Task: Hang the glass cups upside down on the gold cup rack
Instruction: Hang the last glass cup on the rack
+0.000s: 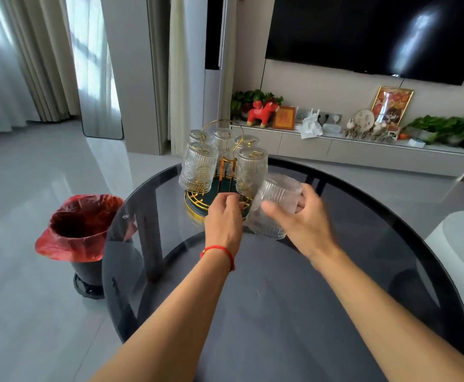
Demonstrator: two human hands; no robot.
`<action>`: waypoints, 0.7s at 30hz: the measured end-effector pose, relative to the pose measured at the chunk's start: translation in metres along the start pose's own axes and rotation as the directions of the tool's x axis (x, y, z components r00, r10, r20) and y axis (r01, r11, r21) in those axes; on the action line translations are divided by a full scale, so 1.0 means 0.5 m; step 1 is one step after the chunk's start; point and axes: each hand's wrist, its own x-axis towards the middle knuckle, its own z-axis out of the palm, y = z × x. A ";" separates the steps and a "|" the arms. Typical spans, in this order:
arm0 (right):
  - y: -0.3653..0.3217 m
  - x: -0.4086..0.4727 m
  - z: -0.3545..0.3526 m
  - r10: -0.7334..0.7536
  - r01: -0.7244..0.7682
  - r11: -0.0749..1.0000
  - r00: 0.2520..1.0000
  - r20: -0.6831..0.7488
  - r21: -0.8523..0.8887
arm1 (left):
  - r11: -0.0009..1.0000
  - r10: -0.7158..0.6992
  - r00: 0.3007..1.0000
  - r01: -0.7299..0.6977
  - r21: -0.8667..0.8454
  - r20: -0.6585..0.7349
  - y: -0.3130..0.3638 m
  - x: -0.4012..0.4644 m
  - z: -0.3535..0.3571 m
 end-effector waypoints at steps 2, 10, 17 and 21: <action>-0.036 0.035 0.022 -0.041 0.042 0.999 0.994 -0.098 0.012 | 0.942 0.076 0.995 -0.050 0.331 -0.066 -0.030 0.015 -0.017; -0.126 0.148 0.105 -0.153 0.148 0.988 0.975 -0.164 -0.042 | 0.428 0.095 0.939 -0.338 0.838 0.330 -0.103 0.027 -0.032; -0.114 0.181 0.161 -0.215 0.189 0.957 0.971 -0.101 -0.219 | 0.413 0.084 0.947 -0.316 0.854 0.310 -0.094 0.028 -0.023; -0.093 0.180 0.187 -0.252 0.236 0.925 0.967 -0.017 -0.297 | 0.387 0.070 0.947 -0.315 0.867 0.313 -0.098 0.027 -0.028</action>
